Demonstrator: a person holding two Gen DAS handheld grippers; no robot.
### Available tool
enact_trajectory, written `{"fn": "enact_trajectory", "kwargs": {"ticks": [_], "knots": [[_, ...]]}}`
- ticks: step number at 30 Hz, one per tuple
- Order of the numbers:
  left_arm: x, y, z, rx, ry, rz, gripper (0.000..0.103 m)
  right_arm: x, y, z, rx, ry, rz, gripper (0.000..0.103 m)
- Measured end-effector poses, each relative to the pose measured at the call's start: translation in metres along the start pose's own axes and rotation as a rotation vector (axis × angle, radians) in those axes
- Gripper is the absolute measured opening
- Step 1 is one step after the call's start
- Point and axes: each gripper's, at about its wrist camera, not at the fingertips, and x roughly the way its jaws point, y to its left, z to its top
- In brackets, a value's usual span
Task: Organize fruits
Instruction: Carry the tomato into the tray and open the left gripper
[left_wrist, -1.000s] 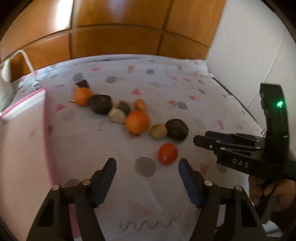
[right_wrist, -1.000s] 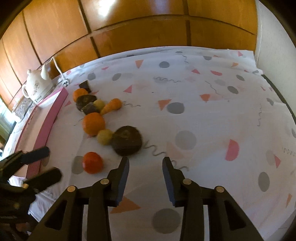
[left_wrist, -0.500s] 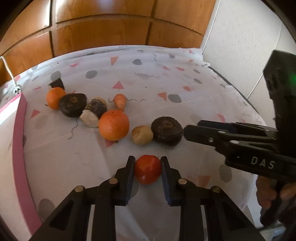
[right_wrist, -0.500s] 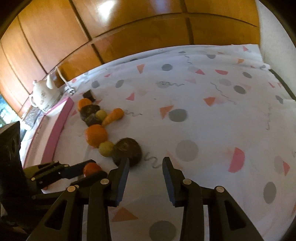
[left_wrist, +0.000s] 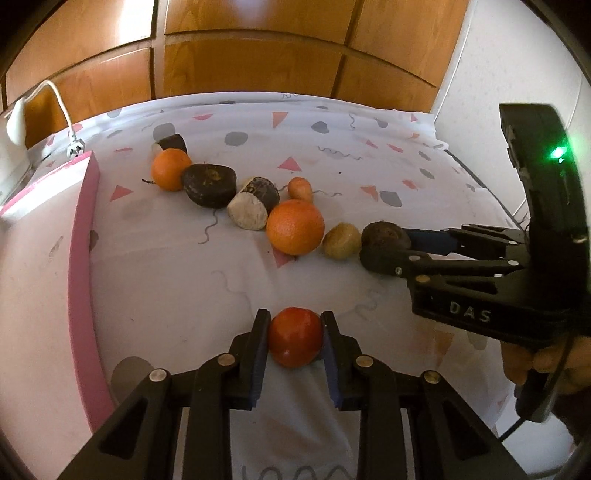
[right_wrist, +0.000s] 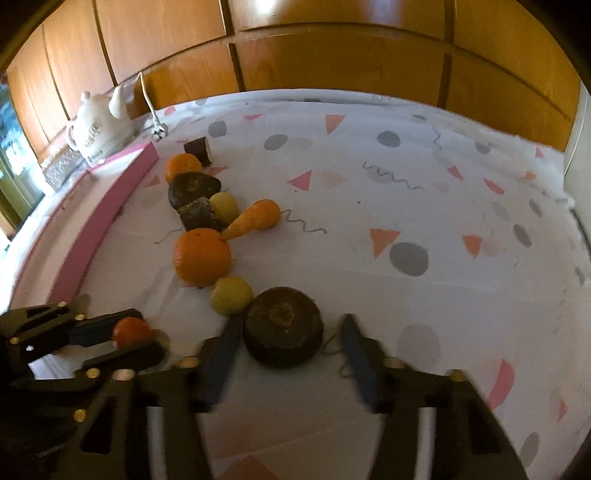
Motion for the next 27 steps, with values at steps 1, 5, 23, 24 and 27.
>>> {"fn": "enact_trajectory", "kwargs": {"ticks": [1,5,23,24,27], "knots": [[0.000,0.000,0.000,-0.003,-0.001,-0.004,0.027,0.000,0.000,0.000,0.000,-0.003,-0.012,0.042],[-0.004,0.000,0.002,0.002,0.003,0.002,0.027,-0.001,-0.002,-0.005,0.007,-0.011,-0.046,0.042],[-0.085,0.142,0.008,-0.388,-0.113,0.287,0.027,-0.002,0.007,-0.011,0.015,-0.025,-0.146,0.042],[-0.087,0.152,0.006,-0.409,-0.111,0.312,0.027,-0.002,0.008,-0.010,0.017,-0.023,-0.152,0.042],[-0.090,0.171,0.004,-0.430,-0.117,0.394,0.027,-0.003,0.009,-0.011,0.021,-0.016,-0.158,0.042]]}}
